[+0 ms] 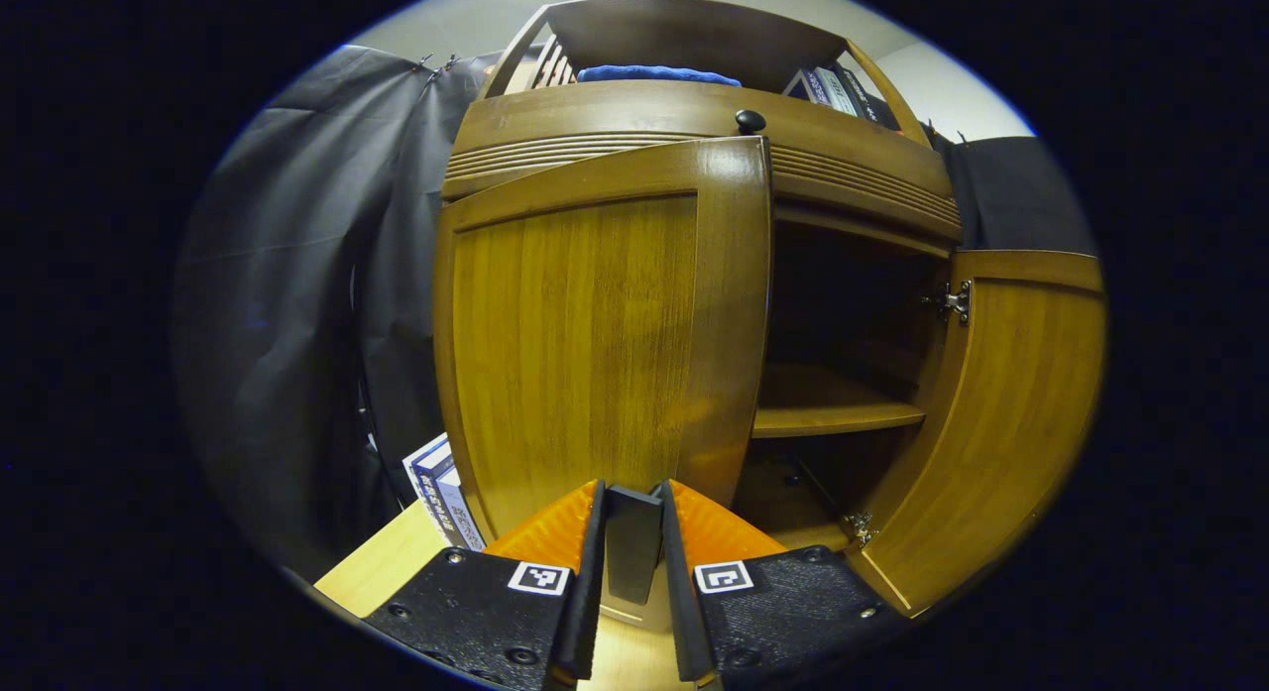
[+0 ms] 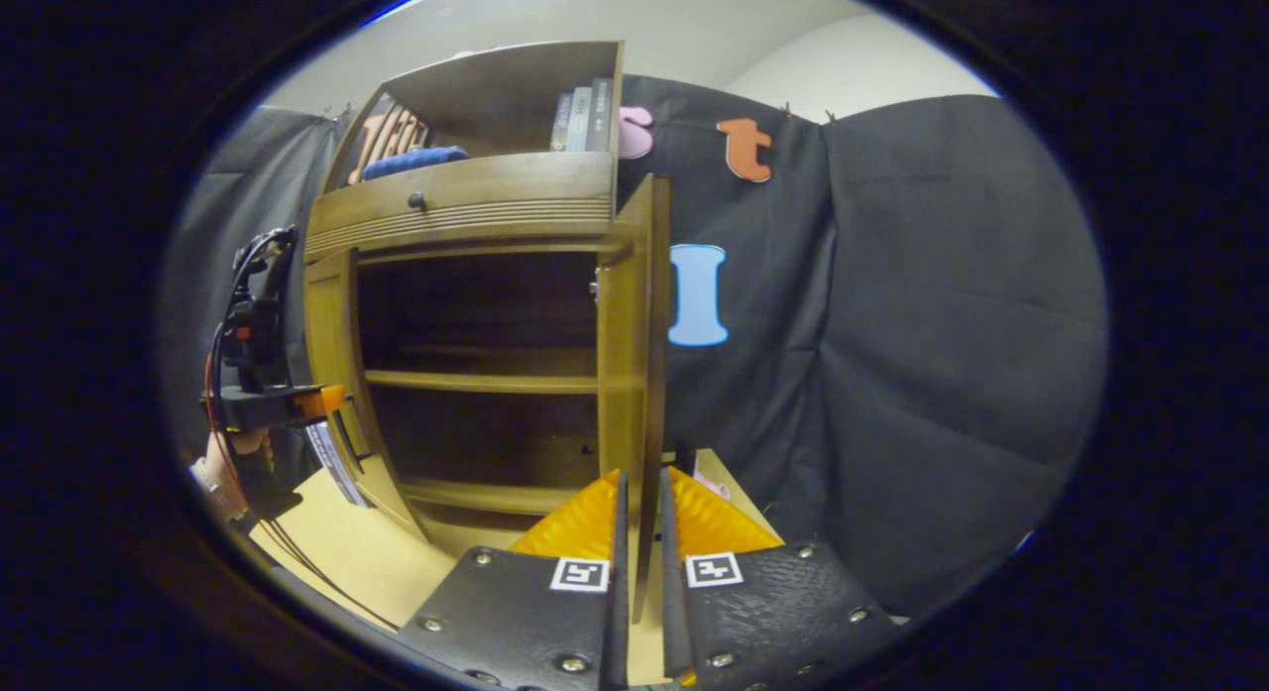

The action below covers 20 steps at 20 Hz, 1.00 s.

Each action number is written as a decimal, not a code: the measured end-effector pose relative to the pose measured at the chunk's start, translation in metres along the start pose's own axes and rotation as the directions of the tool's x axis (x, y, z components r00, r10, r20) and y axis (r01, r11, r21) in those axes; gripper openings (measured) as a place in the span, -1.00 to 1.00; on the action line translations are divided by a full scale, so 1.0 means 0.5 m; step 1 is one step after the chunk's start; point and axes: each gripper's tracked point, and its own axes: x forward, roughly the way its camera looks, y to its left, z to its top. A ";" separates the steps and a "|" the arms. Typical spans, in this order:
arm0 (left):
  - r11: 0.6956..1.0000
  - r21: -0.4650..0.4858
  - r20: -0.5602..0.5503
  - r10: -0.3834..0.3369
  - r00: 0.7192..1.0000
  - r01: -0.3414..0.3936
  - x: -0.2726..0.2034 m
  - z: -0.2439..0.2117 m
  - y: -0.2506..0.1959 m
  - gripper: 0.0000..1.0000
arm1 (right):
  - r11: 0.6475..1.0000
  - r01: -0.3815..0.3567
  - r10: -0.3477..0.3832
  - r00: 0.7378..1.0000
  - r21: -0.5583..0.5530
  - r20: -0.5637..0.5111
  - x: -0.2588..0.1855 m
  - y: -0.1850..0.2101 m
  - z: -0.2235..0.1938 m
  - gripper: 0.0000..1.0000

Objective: Open the right door of the double-door shoe cabinet with the right hand, and open the left door with the left hand.

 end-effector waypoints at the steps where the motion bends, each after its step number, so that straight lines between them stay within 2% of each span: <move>1: 1.000 -0.002 0.000 0.006 1.000 -0.006 -0.007 0.001 0.005 -0.41 | 1.000 -0.015 0.015 1.000 -0.008 0.001 0.003 0.012 0.001 -0.72; 3: 1.000 -0.003 -0.002 0.017 1.000 -0.017 -0.022 -0.001 0.016 -0.33 | 0.999 -0.049 0.049 0.999 -0.020 -0.001 0.008 0.039 0.002 -0.72; 5: 1.000 -0.008 -0.005 0.029 1.000 -0.029 -0.038 -0.003 0.030 -0.46 | 0.996 -0.086 0.086 0.996 -0.025 -0.005 0.016 0.066 0.003 -0.72; 6: 0.999 -0.012 -0.005 0.035 0.999 -0.035 -0.048 -0.004 0.038 -0.36 | 0.994 -0.104 0.103 0.995 -0.029 -0.008 0.021 0.079 0.001 -0.72; 14: 0.995 -0.021 -0.021 0.096 0.995 -0.097 -0.112 -0.010 0.106 -0.70 | 0.971 -0.238 0.237 0.971 -0.034 -0.030 0.057 0.172 -0.006 -0.72; 17: 0.992 -0.031 -0.021 0.122 0.992 -0.123 -0.132 -0.010 0.135 -0.70 | 0.958 -0.285 0.283 0.958 -0.038 -0.035 0.064 0.205 -0.008 -0.72; 18: 0.990 -0.036 -0.022 0.132 0.991 -0.133 -0.139 -0.012 0.146 -0.64 | 0.954 -0.297 0.295 0.955 -0.040 -0.037 0.066 0.213 -0.008 -0.72; 20: 0.987 -0.039 -0.021 0.153 0.988 -0.153 -0.150 -0.013 0.165 -0.70 | 0.947 -0.318 0.316 0.948 -0.043 -0.042 0.070 0.231 -0.011 -0.72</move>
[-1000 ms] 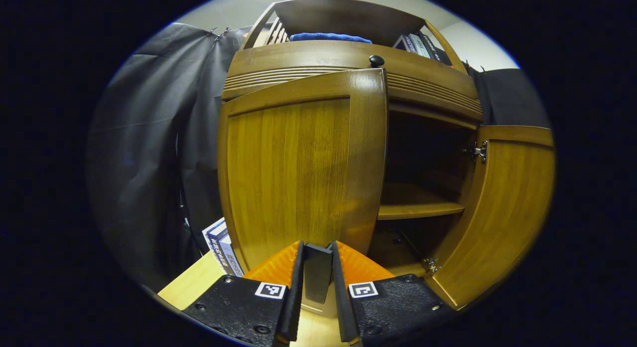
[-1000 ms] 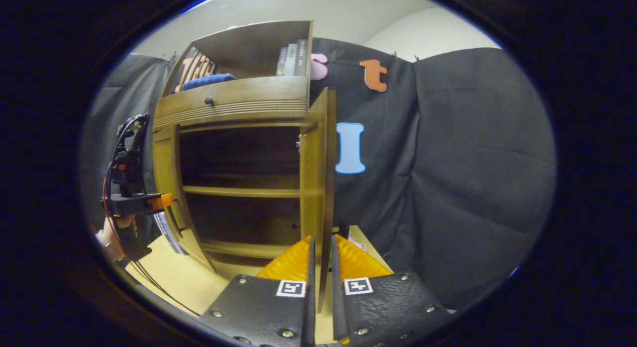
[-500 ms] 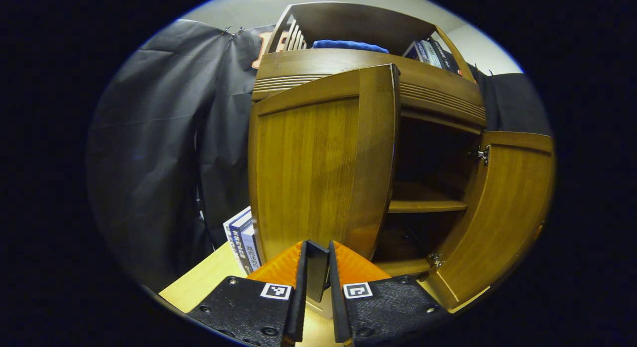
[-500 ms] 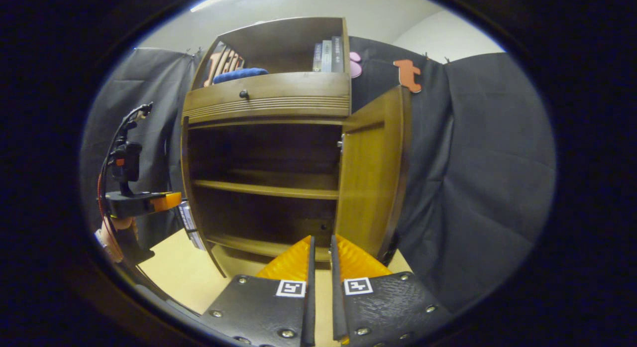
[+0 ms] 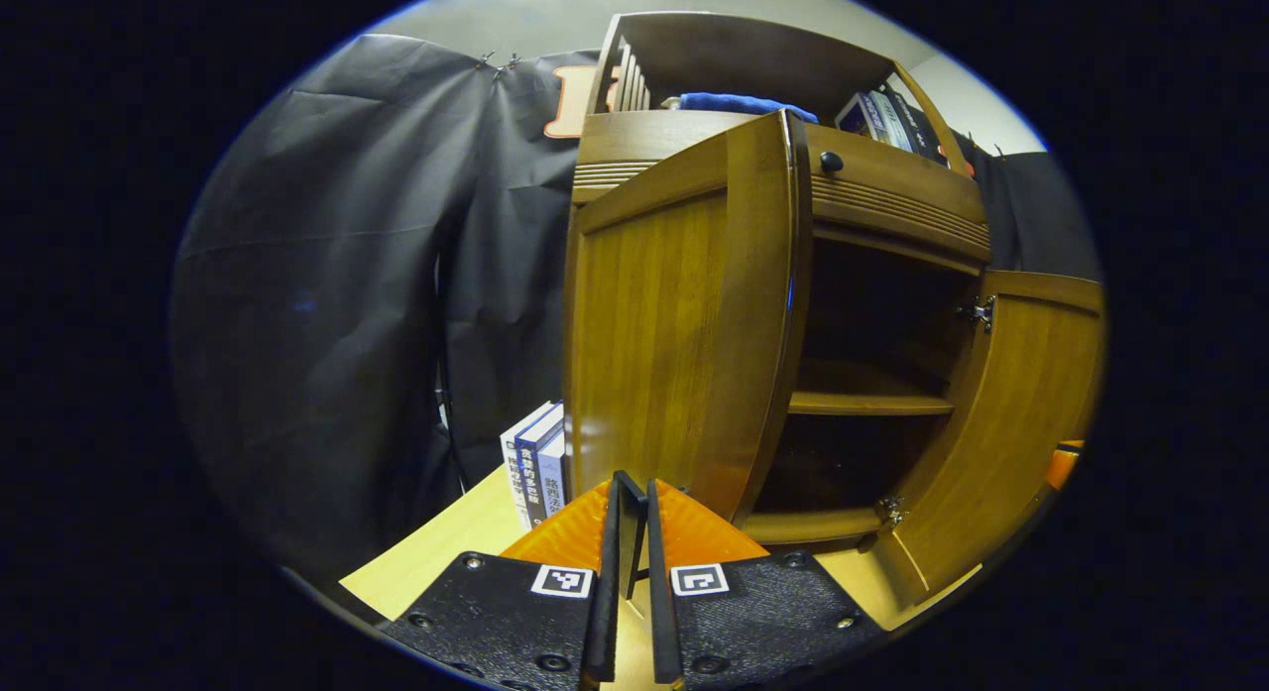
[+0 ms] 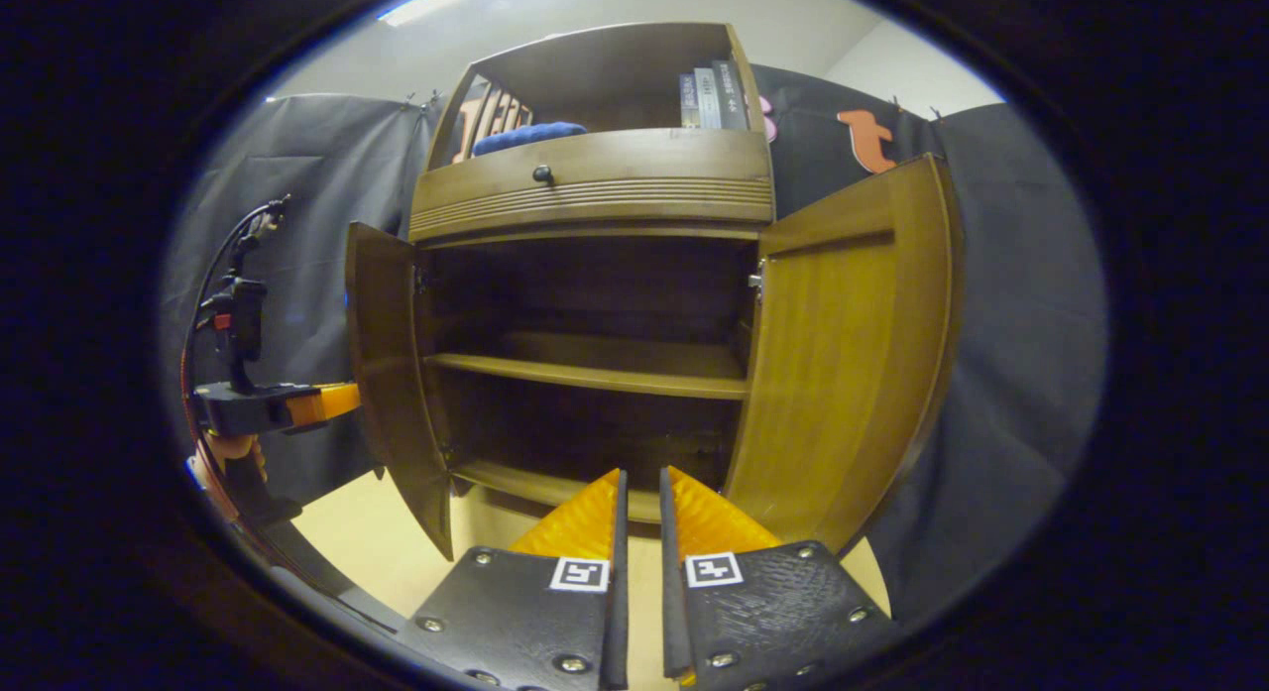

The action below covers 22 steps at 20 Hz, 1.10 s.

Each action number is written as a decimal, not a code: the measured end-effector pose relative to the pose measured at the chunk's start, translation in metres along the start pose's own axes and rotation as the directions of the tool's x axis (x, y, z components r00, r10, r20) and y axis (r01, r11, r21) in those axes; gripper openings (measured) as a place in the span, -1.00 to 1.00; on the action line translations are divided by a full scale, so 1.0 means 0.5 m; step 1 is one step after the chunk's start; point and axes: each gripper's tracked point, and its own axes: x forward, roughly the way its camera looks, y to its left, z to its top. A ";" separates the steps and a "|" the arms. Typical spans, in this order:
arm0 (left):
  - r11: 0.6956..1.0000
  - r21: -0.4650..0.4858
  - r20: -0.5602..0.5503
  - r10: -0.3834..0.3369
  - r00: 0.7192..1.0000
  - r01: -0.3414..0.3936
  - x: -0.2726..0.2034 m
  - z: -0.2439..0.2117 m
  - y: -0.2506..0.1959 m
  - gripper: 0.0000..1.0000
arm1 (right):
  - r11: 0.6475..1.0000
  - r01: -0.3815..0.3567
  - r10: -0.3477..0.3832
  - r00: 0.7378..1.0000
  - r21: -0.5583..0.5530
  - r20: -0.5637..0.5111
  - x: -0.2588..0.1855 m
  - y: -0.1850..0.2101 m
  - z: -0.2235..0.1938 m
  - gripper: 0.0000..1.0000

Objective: Open the right door of the double-door shoe cabinet with the right hand, and open the left door with the left hand.

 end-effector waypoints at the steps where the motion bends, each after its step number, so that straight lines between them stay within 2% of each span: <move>1: 1.000 0.002 -0.001 0.010 1.000 -0.010 -0.003 0.001 0.011 -0.70 | 1.000 -0.012 0.012 1.000 -0.002 -0.002 0.005 0.007 0.001 -0.72; 12: 0.995 0.010 0.002 0.095 0.996 -0.095 -0.024 -0.006 0.102 -0.70 | 0.996 -0.084 0.084 0.996 -0.012 -0.025 0.048 0.053 -0.009 -0.72; 15: 0.992 0.014 0.002 0.127 0.992 -0.127 -0.014 -0.012 0.137 -0.82 | 0.996 -0.092 0.092 0.995 -0.012 -0.030 0.056 0.058 -0.009 -0.72; 16: 0.993 -0.004 0.004 0.119 0.993 -0.119 -0.022 -0.007 0.135 -0.99 | 0.995 -0.095 0.095 0.995 -0.010 -0.030 0.059 0.060 -0.010 -0.72; 17: 0.993 -0.018 0.002 0.113 0.994 -0.113 -0.024 -0.007 0.138 -0.99 | 0.995 -0.098 0.098 0.995 -0.008 -0.030 0.062 0.064 -0.011 -0.72; 18: 0.994 -0.023 0.002 0.111 0.994 -0.111 -0.024 -0.010 0.141 -0.82 | 0.995 -0.101 0.101 0.994 -0.007 -0.031 0.064 0.065 -0.012 -0.72; 22: 0.995 -0.007 0.007 0.095 0.995 -0.095 -0.027 -0.009 0.146 -0.83 | 0.994 -0.108 0.108 0.994 -0.002 -0.030 0.074 0.073 -0.009 -0.72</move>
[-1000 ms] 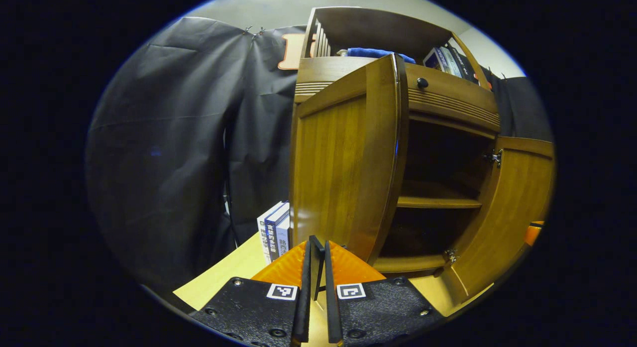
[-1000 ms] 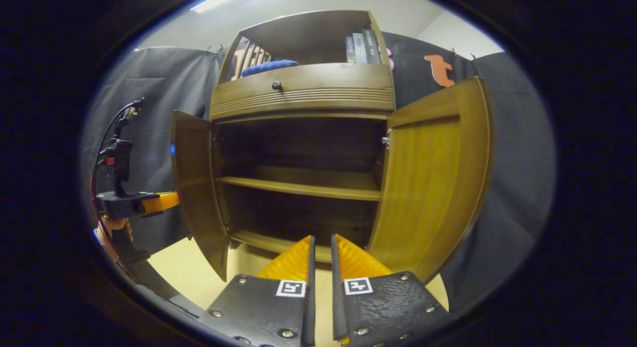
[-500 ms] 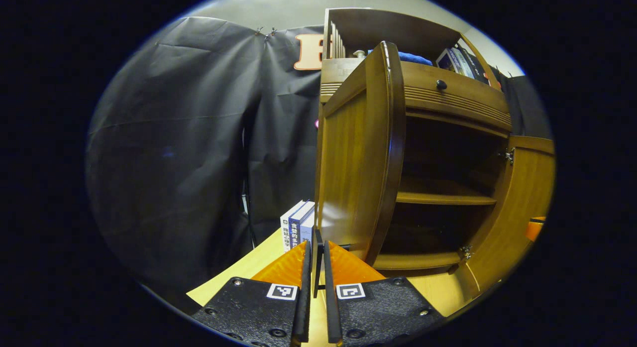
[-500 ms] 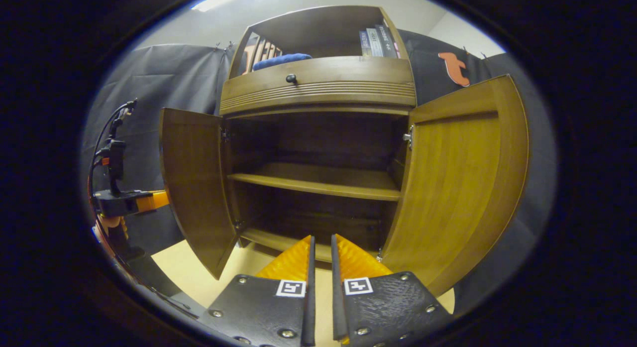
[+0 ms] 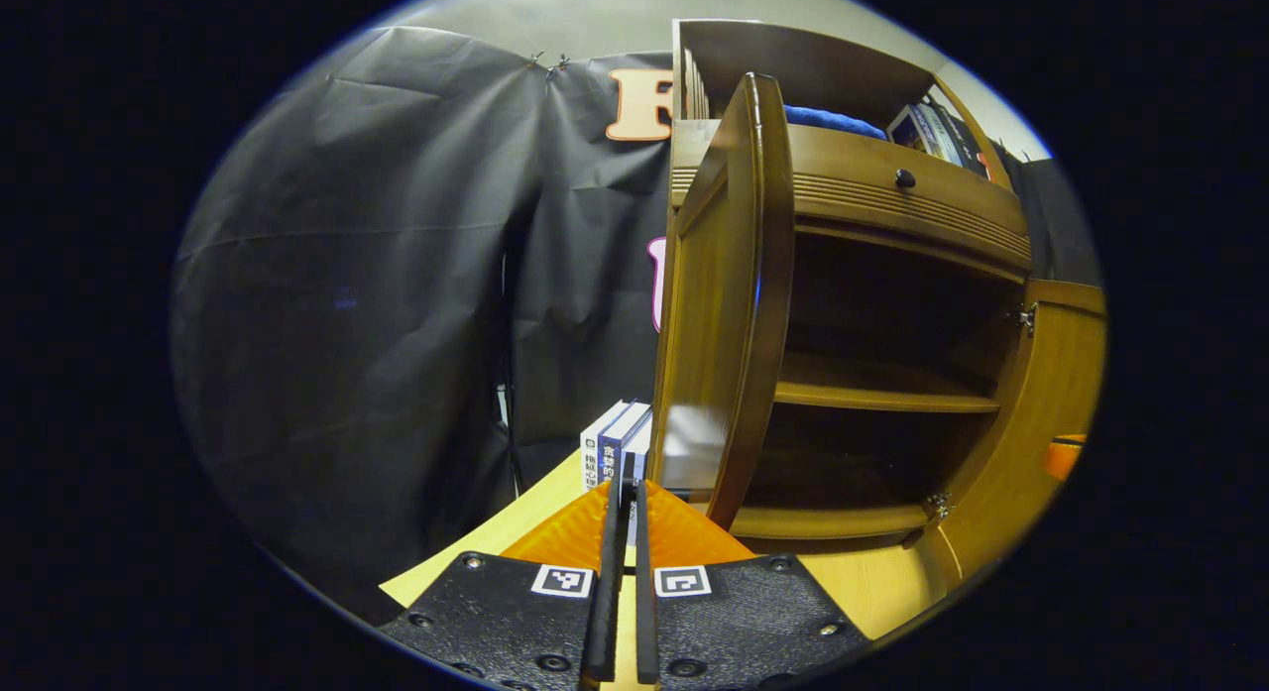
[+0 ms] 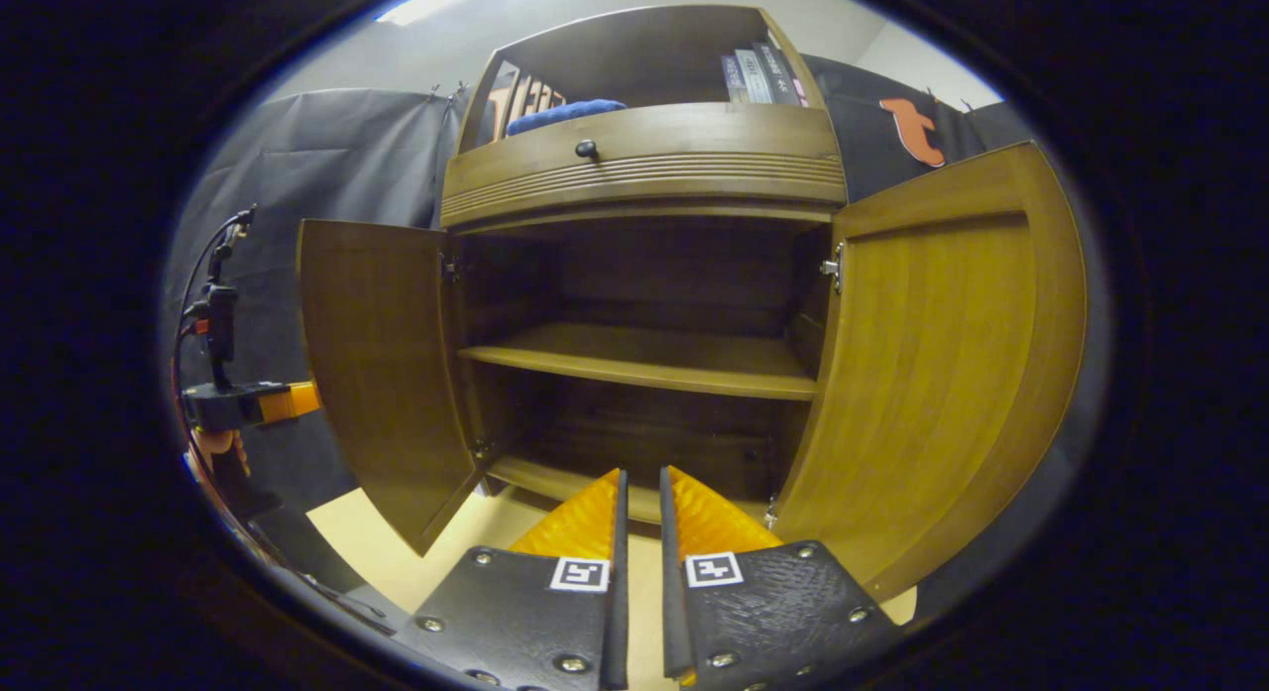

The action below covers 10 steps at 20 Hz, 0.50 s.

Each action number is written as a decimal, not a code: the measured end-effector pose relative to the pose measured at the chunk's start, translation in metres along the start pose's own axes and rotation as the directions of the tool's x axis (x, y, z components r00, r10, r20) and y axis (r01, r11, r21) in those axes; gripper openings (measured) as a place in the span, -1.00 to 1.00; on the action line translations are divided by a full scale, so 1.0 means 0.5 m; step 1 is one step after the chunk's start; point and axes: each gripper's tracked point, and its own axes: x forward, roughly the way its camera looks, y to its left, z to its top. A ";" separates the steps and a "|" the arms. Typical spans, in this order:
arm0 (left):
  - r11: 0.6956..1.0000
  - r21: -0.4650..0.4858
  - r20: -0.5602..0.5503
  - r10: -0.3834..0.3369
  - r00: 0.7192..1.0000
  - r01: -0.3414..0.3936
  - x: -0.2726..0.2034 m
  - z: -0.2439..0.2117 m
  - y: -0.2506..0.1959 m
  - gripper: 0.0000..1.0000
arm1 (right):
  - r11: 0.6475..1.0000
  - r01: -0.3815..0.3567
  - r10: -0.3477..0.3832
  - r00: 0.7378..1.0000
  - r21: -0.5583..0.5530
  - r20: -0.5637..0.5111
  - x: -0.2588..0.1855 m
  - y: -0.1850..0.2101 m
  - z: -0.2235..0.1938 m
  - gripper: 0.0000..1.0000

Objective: Open the right door of the double-door shoe cabinet with the right hand, and open the left door with the left hand.

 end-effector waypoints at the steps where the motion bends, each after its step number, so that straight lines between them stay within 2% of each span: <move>1: 1.000 0.002 0.000 -0.005 1.000 0.005 0.002 0.000 0.001 -0.83 | 1.000 -0.002 0.002 1.000 0.001 0.000 0.003 0.001 0.000 -0.72; 2: 1.000 0.002 -0.001 -0.011 1.000 0.011 0.002 0.002 0.005 -0.82 | 1.000 -0.004 0.004 1.000 0.002 0.000 0.003 0.004 -0.002 -0.72; 3: 1.000 0.000 -0.001 -0.016 1.000 0.016 0.002 0.002 0.009 -0.65 | 1.000 -0.006 0.006 1.000 0.004 -0.001 0.005 0.007 -0.003 -0.72; 4: 1.000 -0.003 -0.002 -0.021 1.000 0.021 0.003 0.002 0.014 -0.82 | 1.000 -0.008 0.008 1.000 0.007 -0.002 0.007 0.009 -0.003 -0.72; 10: 1.000 -0.019 -0.005 -0.019 1.000 0.019 0.007 0.001 0.054 -0.83 | 1.000 -0.020 0.020 1.000 0.004 -0.010 0.008 0.018 -0.008 -0.72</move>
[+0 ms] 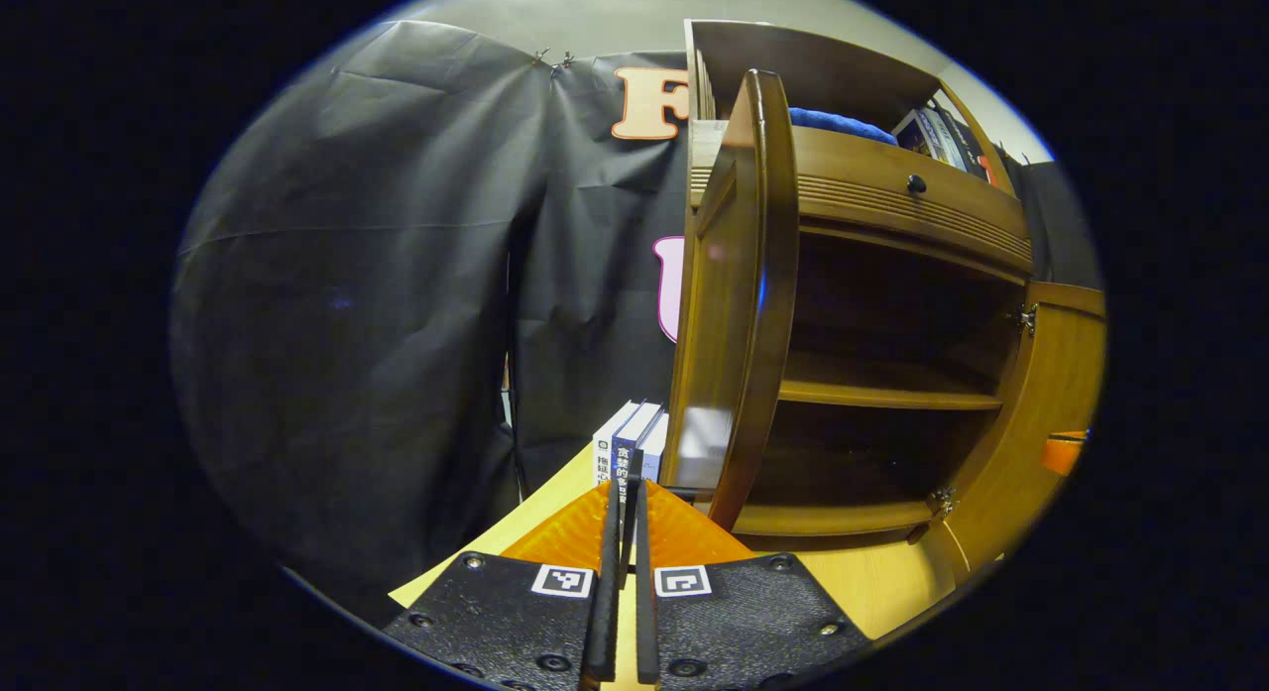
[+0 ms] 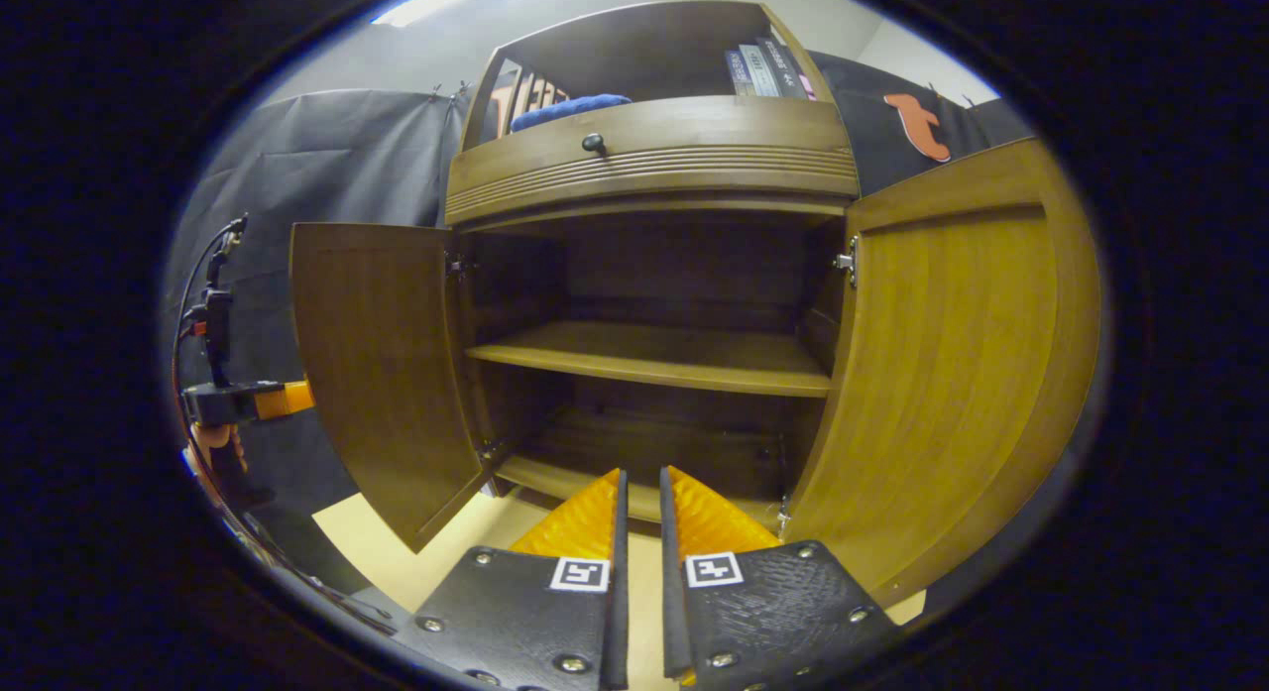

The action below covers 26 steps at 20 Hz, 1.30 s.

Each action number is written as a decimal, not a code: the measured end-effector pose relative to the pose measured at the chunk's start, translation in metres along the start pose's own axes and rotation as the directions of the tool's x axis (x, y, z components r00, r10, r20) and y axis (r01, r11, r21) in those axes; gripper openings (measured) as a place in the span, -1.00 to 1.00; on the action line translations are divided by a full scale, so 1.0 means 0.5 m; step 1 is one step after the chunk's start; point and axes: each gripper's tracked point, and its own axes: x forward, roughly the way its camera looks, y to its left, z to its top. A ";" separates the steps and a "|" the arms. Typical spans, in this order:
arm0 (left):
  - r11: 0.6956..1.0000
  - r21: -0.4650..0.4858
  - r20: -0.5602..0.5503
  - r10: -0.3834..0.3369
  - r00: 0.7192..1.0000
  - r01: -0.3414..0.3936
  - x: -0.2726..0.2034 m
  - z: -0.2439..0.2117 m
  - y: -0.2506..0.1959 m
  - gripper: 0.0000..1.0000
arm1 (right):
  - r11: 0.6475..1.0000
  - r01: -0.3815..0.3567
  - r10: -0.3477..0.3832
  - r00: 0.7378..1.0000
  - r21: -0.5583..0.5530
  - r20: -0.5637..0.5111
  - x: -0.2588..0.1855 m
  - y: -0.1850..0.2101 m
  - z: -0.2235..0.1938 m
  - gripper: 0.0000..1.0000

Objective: Open the right door of the double-door shoe cabinet with the right hand, and open the left door with the left hand.

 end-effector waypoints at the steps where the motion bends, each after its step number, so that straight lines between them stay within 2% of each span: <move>1: 1.000 0.004 -0.002 -0.002 1.000 0.002 0.000 0.000 0.003 -0.82 | 1.000 0.000 0.000 1.000 -0.001 0.000 0.001 0.001 0.001 -0.72; 7: 1.000 0.005 0.013 0.002 1.000 -0.002 -0.011 0.014 0.021 -0.83 | 1.000 0.001 -0.001 1.000 -0.002 -0.001 -0.001 0.000 0.002 -0.72; 15: 0.995 -0.010 0.019 0.097 0.995 -0.097 -0.037 0.026 0.086 -0.83 | 1.000 -0.010 0.010 1.000 -0.001 0.003 -0.001 0.002 0.002 -0.72; 16: 0.994 -0.011 0.025 0.112 0.993 -0.112 -0.039 0.030 0.094 -0.99 | 1.000 -0.010 0.010 1.000 -0.002 0.004 -0.002 0.002 0.003 -0.72; 17: 0.992 -0.015 0.031 0.123 0.992 -0.123 -0.047 0.036 0.099 -0.83 | 1.000 -0.011 0.011 1.000 -0.001 0.006 -0.002 0.002 0.004 -0.72; 22: 0.994 -0.056 0.072 0.098 0.993 -0.094 -0.062 0.068 0.063 -0.82 | 1.000 -0.006 0.006 1.000 0.000 0.011 -0.004 0.000 0.007 -0.72; 26: 0.997 -0.060 0.106 0.045 0.993 -0.039 -0.067 0.107 0.001 -0.82 | 1.000 0.026 -0.026 0.999 0.004 0.030 -0.011 -0.010 0.022 -0.72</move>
